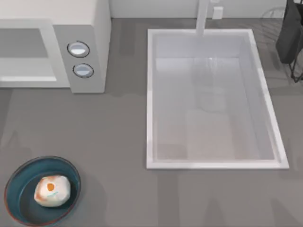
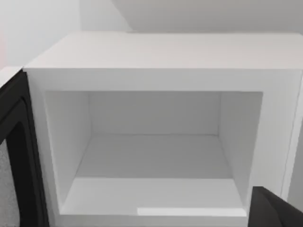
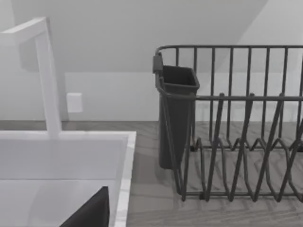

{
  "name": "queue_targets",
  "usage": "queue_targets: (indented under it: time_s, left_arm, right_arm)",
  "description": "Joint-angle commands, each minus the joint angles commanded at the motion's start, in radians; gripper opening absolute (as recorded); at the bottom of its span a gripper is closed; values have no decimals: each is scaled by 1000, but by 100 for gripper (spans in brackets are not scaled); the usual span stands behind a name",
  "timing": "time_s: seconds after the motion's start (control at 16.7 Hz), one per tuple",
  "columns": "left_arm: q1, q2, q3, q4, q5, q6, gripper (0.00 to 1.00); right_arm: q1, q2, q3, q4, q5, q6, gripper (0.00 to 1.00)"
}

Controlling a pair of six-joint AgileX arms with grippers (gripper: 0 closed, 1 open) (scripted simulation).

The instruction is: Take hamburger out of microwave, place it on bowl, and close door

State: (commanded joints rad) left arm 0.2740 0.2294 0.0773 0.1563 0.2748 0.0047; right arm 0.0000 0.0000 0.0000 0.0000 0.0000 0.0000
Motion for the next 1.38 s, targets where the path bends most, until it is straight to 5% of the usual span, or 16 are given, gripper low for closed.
queue_targets:
  time_s: [0.3, 0.6, 1.08, 1.38]
  left_arm:
    - [105, 186, 37, 137, 106, 3, 0]
    - [112, 196, 36, 148, 113, 4, 0]
    - [-74, 269, -21, 280, -72, 4, 0]
    - [-75, 271, -19, 282, -75, 4, 0]
  right_arm:
    - [0, 0, 0, 0, 0, 0, 100]
    - [0, 0, 0, 0, 0, 0, 100]
    - [0, 0, 0, 0, 0, 0, 100]
    - [0, 0, 0, 0, 0, 0, 100]
